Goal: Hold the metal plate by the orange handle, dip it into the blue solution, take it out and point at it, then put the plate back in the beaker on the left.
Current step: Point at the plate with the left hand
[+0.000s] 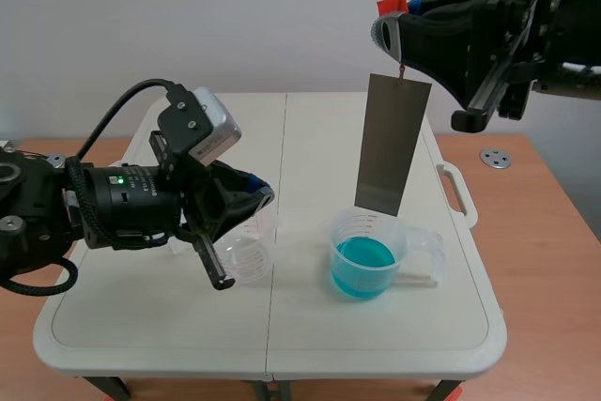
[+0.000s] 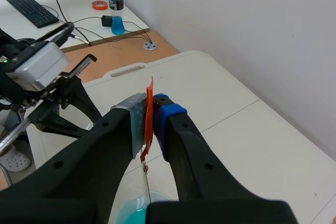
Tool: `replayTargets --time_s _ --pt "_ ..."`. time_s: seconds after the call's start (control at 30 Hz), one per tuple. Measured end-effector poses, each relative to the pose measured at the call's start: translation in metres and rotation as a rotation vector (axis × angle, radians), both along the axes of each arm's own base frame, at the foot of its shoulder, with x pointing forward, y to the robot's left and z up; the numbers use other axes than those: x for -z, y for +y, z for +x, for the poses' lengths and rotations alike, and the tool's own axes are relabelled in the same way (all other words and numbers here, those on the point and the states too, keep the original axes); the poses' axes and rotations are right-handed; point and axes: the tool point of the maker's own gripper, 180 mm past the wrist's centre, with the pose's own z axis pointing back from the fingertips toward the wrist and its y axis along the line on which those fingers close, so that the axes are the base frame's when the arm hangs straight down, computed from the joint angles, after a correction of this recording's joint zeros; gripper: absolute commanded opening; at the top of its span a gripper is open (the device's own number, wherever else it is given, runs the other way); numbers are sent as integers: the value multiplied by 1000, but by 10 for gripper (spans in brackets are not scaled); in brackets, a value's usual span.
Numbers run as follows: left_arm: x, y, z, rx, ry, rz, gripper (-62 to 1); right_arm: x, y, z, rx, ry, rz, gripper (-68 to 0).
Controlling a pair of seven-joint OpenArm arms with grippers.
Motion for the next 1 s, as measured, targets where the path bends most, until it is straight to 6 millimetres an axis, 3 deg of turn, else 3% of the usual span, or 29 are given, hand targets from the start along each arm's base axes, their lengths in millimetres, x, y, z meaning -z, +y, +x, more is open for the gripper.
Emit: replayTargets --time_s 0.37,0.7,1.0 --pt "16 -26 12 46 -7 35 -578 0 0 0 0 0 -1 -664" --pt "6 -38 33 40 -46 9 -578 0 0 0 0 0 -1 -664" --pt "11 -55 13 140 -18 -12 -578 0 0 0 0 0 -1 -664"
